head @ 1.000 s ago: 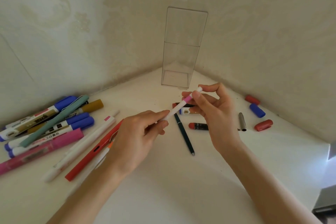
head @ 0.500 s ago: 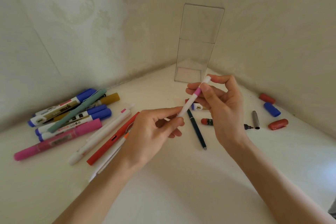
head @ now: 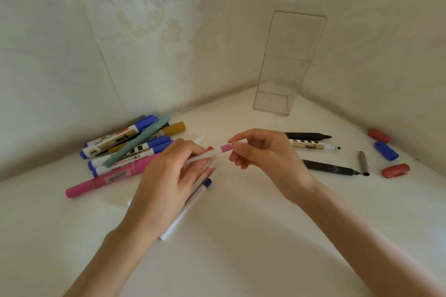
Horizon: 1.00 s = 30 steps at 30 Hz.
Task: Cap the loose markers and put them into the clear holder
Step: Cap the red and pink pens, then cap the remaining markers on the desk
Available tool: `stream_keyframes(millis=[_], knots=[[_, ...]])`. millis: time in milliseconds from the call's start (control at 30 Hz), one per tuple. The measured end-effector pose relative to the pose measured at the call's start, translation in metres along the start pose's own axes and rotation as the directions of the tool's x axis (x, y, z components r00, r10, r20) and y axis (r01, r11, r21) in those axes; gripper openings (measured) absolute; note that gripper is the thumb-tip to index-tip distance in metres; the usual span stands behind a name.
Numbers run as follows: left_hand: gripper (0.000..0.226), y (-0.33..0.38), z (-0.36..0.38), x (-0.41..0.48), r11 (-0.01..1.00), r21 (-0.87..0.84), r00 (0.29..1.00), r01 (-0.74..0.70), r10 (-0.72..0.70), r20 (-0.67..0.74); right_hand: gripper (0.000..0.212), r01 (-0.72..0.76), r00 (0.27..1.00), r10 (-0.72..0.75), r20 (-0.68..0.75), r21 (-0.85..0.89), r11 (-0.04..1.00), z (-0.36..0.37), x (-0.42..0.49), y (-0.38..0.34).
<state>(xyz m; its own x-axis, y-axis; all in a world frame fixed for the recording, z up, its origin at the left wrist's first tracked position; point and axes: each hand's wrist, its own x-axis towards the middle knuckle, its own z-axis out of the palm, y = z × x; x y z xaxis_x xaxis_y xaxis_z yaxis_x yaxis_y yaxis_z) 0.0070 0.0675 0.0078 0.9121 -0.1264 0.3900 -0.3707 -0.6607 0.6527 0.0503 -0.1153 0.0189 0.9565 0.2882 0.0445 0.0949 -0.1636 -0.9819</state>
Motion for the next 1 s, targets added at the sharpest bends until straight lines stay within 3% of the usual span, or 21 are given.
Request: stream_keyframes(millis=[100, 233, 367, 433, 533, 633, 733, 833, 900, 1000], knots=[[0.023, -0.014, -0.006, -0.005, 0.979, 0.172, 0.989, 0.111, -0.092, -0.117, 0.042, -0.132, 0.99, 0.135, 0.033, -0.087, 0.987, 0.003, 0.005, 0.001], [0.032, -0.026, -0.011, -0.012, 0.889, 0.388, 0.968, 0.245, -0.198, -0.156, 0.028, -0.132, 0.977, 0.141, -0.157, 0.069, 0.989, -0.028, 0.001, -0.006], [0.022, -0.018, -0.013, -0.01, 0.802, 0.531, 0.962, 0.273, -0.222, -0.158, 0.025, -0.083, 0.98, 0.071, -0.184, -0.055, 0.995, -0.051, -0.021, 0.002], [0.021, -0.008, -0.009, 0.0, 0.83, 0.521, 0.979, 0.202, -0.166, -0.114, 0.021, -0.064, 0.982, 0.022, -0.187, -0.222, 0.973, -0.063, -0.033, 0.005], [0.022, 0.009, 0.015, 0.029, 0.927, 0.362, 0.995, 0.097, -0.091, -0.034, 0.019, -0.075, 0.925, -0.102, -0.365, -0.441, 0.894, -0.101, -0.041, 0.014], [0.02, 0.029, 0.054, 0.07, 0.98, 0.2, 0.999, -0.018, 0.008, 0.053, 0.023, -0.176, 0.792, -0.148, -0.592, -0.454, 0.874, -0.143, -0.045, 0.021], [0.02, 0.05, 0.1, 0.108, 0.982, 0.134, 0.981, -0.131, 0.109, 0.159, 0.025, -0.252, 0.704, -0.117, -0.701, -0.4, 0.881, -0.17, -0.047, 0.026], [0.019, 0.061, 0.136, 0.135, 0.982, 0.144, 0.961, -0.125, 0.084, 0.262, 0.025, -0.332, 0.657, -0.051, -0.752, -0.349, 0.877, -0.187, -0.051, 0.031], [0.021, 0.06, 0.151, 0.147, 0.976, 0.198, 0.945, -0.089, 0.02, 0.325, 0.025, -0.411, 0.635, -0.082, -0.768, -0.426, 0.806, -0.2, -0.054, 0.037], [0.022, 0.055, 0.159, 0.157, 0.976, 0.211, 0.929, -0.061, -0.022, 0.369, 0.023, -0.481, 0.657, -0.062, -0.751, -0.481, 0.733, -0.208, -0.052, 0.042]])
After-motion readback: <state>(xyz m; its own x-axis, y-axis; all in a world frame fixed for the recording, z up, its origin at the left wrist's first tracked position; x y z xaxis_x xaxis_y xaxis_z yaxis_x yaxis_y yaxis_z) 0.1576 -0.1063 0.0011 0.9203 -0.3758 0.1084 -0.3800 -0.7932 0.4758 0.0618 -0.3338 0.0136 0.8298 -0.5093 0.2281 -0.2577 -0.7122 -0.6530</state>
